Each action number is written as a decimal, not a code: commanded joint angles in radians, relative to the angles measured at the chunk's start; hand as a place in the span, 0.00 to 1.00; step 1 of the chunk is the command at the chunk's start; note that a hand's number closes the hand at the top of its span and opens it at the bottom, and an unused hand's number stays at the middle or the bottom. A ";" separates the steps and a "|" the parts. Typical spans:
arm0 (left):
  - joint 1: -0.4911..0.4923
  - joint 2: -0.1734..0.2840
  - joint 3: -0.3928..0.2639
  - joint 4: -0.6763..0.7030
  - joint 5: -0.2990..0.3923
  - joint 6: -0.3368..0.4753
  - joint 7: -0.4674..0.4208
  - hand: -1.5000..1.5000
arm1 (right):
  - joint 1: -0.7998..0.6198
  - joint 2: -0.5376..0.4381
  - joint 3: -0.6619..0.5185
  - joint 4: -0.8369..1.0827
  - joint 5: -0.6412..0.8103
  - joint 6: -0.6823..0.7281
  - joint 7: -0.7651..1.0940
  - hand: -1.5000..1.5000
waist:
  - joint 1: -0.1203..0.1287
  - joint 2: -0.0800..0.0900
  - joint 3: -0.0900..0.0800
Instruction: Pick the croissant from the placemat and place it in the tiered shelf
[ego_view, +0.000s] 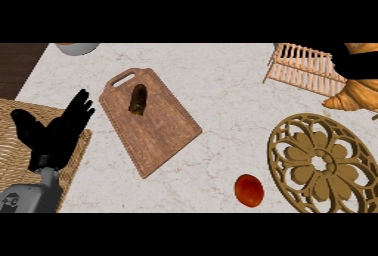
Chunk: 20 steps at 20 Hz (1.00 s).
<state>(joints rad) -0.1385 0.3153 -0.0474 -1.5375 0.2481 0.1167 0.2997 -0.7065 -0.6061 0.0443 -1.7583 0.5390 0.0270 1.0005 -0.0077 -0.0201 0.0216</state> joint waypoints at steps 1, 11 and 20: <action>0.062 -0.025 -0.009 0.140 -0.005 0.005 0.027 0.50 | -0.120 -0.049 -0.082 0.062 -0.037 0.064 0.071 1.00 | 0.008 0.025 -0.025; 0.071 -0.034 -0.008 0.122 -0.003 -0.009 0.041 0.50 | -0.188 -0.209 -0.223 0.288 -0.126 0.125 -0.118 1.00 | 0.016 0.031 -0.022; 0.102 -0.020 0.002 0.073 0.012 -0.043 0.053 0.50 | -0.226 -0.257 -0.209 0.517 -0.118 0.183 -0.292 1.00 | 0.050 0.032 -0.022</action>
<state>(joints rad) -0.1629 0.3008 -0.0454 -1.5404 0.2343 0.0820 0.2921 -0.9221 -0.8284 -0.1574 -1.3239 0.4186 0.1842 0.7809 0.0292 -0.0016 0.0191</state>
